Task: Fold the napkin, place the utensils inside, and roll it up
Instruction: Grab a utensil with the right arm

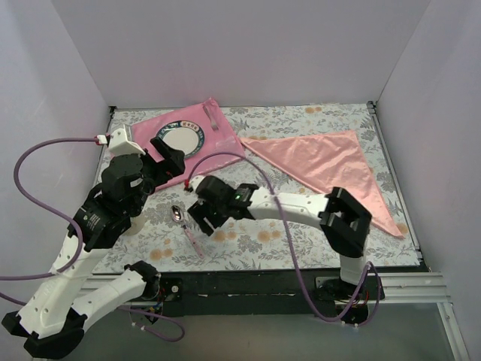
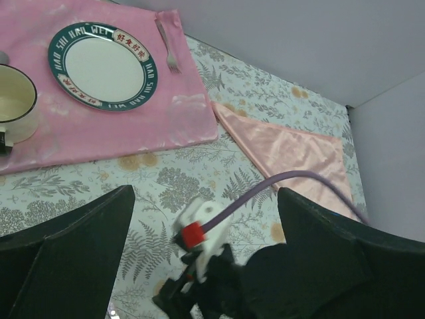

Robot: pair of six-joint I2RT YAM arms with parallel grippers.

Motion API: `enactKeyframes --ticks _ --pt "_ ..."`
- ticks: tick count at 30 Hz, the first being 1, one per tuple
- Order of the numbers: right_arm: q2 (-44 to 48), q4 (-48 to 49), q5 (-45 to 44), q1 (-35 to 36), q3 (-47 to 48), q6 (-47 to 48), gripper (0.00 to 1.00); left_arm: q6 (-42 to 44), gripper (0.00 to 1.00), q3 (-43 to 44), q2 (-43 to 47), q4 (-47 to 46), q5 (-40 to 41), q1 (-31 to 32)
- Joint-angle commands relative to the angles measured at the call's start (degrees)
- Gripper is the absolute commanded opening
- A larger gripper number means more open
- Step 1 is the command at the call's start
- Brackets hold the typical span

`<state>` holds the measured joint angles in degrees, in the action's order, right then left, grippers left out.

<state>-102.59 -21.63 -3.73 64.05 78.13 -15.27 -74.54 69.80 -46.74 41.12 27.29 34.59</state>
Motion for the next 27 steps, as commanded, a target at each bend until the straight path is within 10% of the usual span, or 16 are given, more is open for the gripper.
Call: enactKeyframes --ticks 1,18,27 --pt "-9.5 -5.4 3.4 7.1 9.2 3.4 0.77 -1.7 0.89 0.5 3.4 1.5 2.9 -0.1" --pt "-26.2 -6.5 1.0 9.7 23.7 1.7 0.58 2.7 0.89 2.8 4.2 -1.0 3.6 -0.1" --pt "-23.0 -9.1 -10.1 9.5 23.5 6.3 0.01 4.8 0.89 3.4 2.3 -2.9 3.7 -0.1"
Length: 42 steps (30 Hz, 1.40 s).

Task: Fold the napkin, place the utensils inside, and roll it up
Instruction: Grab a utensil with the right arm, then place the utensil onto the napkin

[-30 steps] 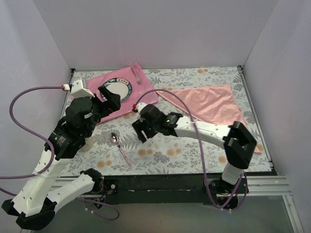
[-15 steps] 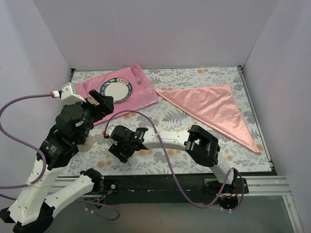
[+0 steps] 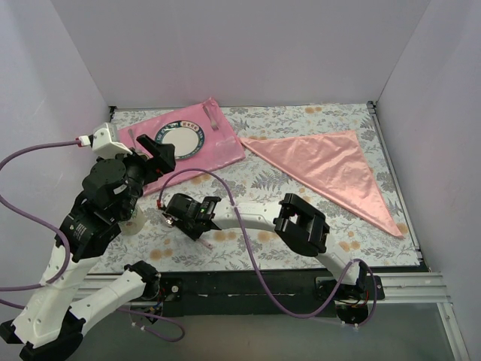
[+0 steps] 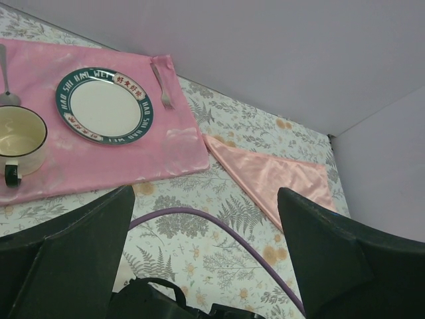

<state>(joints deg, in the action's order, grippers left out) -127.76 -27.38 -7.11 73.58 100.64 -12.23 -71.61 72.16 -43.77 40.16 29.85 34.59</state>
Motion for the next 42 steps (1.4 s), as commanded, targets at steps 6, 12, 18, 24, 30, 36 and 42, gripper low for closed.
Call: enactKeyframes --ticks 6,12,18,24,30,36,42 --pt "18.6 6.1 -9.0 -5.6 -13.2 16.4 0.01 1.9 0.89 -1.6 -0.8 -2.8 2.0 -0.1" --pt "34.2 9.9 6.7 -25.9 -27.1 33.0 0.01 4.7 0.9 -4.0 -0.4 -5.9 2.8 -0.2" --pt "32.0 -5.0 6.8 -43.9 -22.2 46.7 0.01 4.8 0.91 -6.9 -3.3 -5.9 2.2 -0.1" --pt "31.3 -6.0 16.2 -57.2 -24.1 51.1 0.01 4.3 0.91 -8.9 -4.6 -8.5 -1.4 -0.2" --pt "29.0 -7.5 19.6 -62.1 -26.7 55.1 0.01 4.4 0.91 -8.3 -8.5 -9.5 -4.4 -0.2" --pt "28.2 -5.9 22.1 -66.0 -30.2 56.3 0.01 3.6 0.91 -8.3 -11.7 -10.8 -7.2 -0.2" --pt "26.8 -5.2 23.6 -68.1 -29.8 57.7 0.01 2.4 0.91 -8.3 -14.5 -12.0 -9.5 -0.2"
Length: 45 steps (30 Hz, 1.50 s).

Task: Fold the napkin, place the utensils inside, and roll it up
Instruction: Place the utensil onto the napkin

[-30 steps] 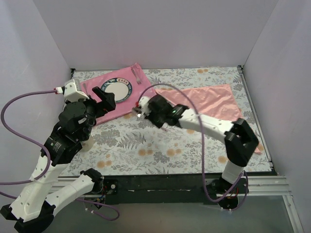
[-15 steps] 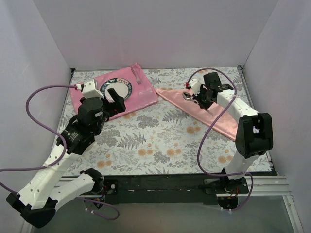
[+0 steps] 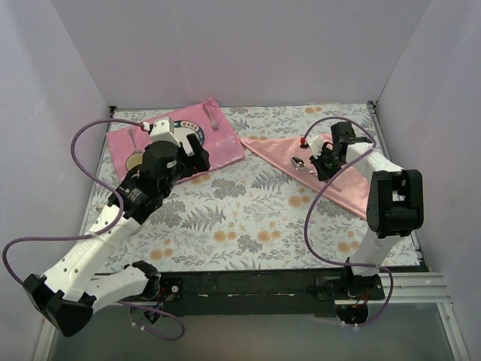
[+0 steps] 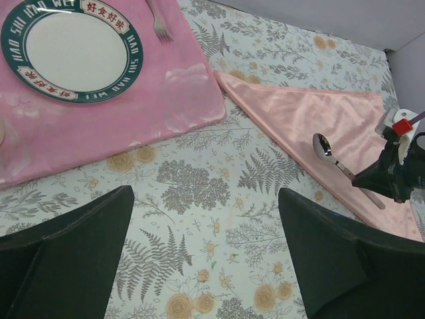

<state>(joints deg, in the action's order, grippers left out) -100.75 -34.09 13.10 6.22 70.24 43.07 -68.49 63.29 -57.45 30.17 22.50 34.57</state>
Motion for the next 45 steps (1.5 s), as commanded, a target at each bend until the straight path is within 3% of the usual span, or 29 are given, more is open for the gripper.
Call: enactKeyframes --ticks 1,45 --pt "-0.8 1.4 4.0 -0.8 0.9 2.5 0.01 -0.8 0.91 0.8 -1.0 -2.0 -2.5 -0.2" --pt "-2.3 -0.8 0.5 -0.9 -1.7 4.4 0.01 -1.1 0.91 1.7 -2.7 -2.3 -6.6 -0.8"
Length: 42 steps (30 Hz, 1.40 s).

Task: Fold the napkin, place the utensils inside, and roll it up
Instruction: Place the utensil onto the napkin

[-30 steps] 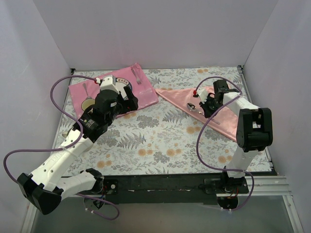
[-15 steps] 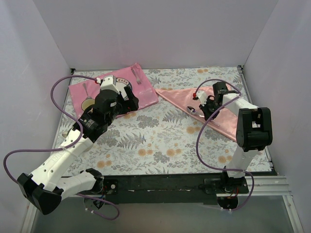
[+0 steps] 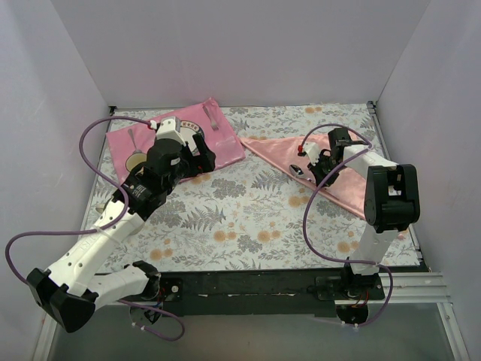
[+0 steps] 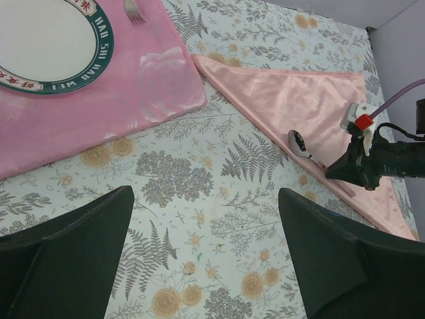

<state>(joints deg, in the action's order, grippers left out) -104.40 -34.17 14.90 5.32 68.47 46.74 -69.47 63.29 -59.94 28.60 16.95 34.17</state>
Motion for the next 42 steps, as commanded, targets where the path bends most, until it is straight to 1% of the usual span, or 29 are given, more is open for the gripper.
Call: enactKeyframes --ticks 1,15,37,40,42 --pt "1.4 -1.2 -1.4 -0.1 0.1 0.8 0.01 -0.2 0.91 1.8 -0.3 -0.7 -1.5 -0.4" --pt "3.8 -1.5 -3.2 -0.2 -1.7 1.0 0.01 0.2 0.91 1.8 -1.2 -1.0 -3.1 -0.8" --pt "1.4 -2.9 -4.3 0.7 -1.4 1.2 0.01 0.9 0.91 0.3 -0.4 -1.6 -2.8 -1.2" --pt "1.4 -3.1 -4.3 0.9 -1.4 1.2 0.04 0.8 0.91 0.5 -0.4 -1.5 -2.9 -1.2" --pt "1.6 -3.1 -4.0 1.0 -1.5 1.2 0.08 0.7 0.91 0.5 -0.4 -1.4 -3.0 -1.2"
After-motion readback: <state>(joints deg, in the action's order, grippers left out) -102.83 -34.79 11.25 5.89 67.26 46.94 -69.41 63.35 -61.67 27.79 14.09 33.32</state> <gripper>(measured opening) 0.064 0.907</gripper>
